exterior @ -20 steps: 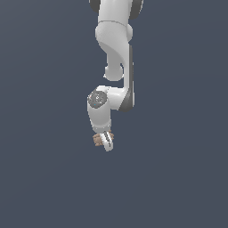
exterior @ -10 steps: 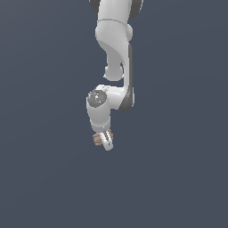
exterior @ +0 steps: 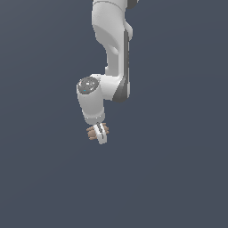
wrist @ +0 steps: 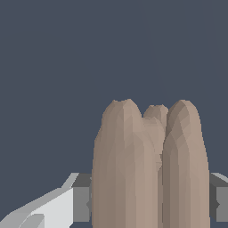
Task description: Pick up the object and move it to a goal position.
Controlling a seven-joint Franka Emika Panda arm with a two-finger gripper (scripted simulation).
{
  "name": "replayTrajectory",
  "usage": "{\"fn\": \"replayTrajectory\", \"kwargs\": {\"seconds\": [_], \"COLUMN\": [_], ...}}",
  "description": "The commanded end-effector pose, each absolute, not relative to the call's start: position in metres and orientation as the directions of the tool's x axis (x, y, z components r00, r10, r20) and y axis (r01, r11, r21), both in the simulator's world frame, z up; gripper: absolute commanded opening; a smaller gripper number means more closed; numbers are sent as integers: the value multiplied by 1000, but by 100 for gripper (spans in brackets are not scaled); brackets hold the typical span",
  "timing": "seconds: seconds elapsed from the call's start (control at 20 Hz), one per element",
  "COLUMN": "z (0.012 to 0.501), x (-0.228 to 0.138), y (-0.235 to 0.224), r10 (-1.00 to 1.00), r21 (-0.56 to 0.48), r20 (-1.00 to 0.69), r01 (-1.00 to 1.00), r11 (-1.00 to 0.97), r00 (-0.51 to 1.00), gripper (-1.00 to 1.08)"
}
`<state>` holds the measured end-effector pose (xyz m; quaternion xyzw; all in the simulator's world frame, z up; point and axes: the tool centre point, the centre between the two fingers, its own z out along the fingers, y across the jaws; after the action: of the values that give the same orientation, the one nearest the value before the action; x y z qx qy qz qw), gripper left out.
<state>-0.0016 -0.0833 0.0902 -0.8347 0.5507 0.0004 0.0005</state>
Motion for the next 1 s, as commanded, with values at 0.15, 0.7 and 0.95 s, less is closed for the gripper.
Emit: {"fn": "replayTrajectory", "kwargs": {"seconds": [0.15,0.7,0.95], "z": [141,255,292], "x": [-14,-39,-46], "y": [-110,-171,-191], "r10": [-920,-920,-920], "r21": [-2,0,0], "r20": [-2,-1,-1], "r01": [-920,-920,-920], "r11": [-392,-391,-391], "r00": [392,391,391], "gripper": [-100,-100,-100]}}
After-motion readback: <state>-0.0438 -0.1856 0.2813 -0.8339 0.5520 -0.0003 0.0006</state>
